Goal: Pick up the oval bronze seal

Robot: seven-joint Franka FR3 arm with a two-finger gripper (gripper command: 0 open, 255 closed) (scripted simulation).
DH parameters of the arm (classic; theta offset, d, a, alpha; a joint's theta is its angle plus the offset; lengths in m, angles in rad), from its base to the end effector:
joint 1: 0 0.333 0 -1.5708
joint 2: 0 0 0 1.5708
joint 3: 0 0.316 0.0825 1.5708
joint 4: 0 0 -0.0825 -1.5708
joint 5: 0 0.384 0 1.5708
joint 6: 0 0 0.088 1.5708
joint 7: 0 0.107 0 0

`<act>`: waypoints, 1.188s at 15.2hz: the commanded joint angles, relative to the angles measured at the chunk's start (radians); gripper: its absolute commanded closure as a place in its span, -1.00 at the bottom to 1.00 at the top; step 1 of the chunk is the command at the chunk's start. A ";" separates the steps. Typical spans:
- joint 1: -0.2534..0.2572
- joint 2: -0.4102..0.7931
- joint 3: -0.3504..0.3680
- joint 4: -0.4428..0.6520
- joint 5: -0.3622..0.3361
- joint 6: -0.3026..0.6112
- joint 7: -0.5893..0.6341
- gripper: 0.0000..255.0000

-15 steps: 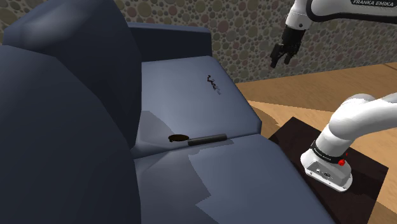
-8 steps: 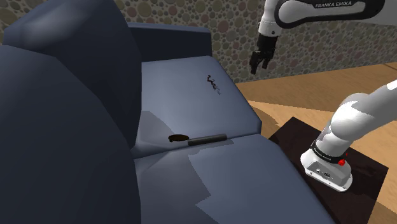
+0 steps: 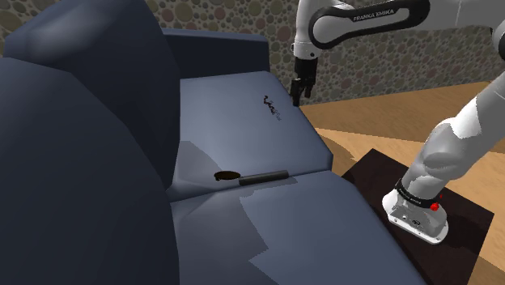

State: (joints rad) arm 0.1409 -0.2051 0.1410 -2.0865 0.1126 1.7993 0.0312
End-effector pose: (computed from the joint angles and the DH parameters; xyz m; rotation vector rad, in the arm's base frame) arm 0.4639 0.1479 0.5057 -3.0541 -0.3318 0.1459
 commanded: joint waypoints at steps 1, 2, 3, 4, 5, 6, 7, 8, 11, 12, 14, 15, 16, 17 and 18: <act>0.018 0.075 0.020 0.050 -0.004 0.004 -0.012 -1.00; 0.027 0.112 0.030 0.077 -0.007 0.003 -0.018 -1.00; 0.035 0.149 0.039 0.106 -0.011 0.001 -0.023 -1.00; 0.044 0.186 0.049 0.134 -0.015 -0.001 -0.028 -1.00; 0.053 0.223 0.059 0.164 -0.020 -0.005 -0.033 -1.00; 0.063 0.260 0.068 0.193 -0.026 -0.009 -0.037 -1.00; 0.073 0.297 0.077 0.224 -0.032 -0.013 -0.041 -1.00; 0.083 0.334 0.086 0.255 -0.039 -0.019 -0.046 -1.00; 0.116 0.443 0.112 0.353 -0.061 -0.040 -0.057 -1.00; 0.129 0.480 0.120 0.386 -0.069 -0.049 -0.061 -1.00; 0.155 0.554 0.134 0.457 -0.086 -0.068 -0.069 -1.00; 0.168 0.591 0.141 0.493 -0.095 -0.079 -0.073 -1.00; 0.183 0.627 0.148 0.530 -0.104 -0.091 -0.077 -1.00; 0.198 0.665 0.154 0.568 -0.113 -0.104 -0.082 -1.00; 0.214 0.702 0.160 0.607 -0.122 -0.117 -0.087 -1.00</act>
State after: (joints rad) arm 0.3343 0.4472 0.2940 -1.5364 0.0017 1.7019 -0.0550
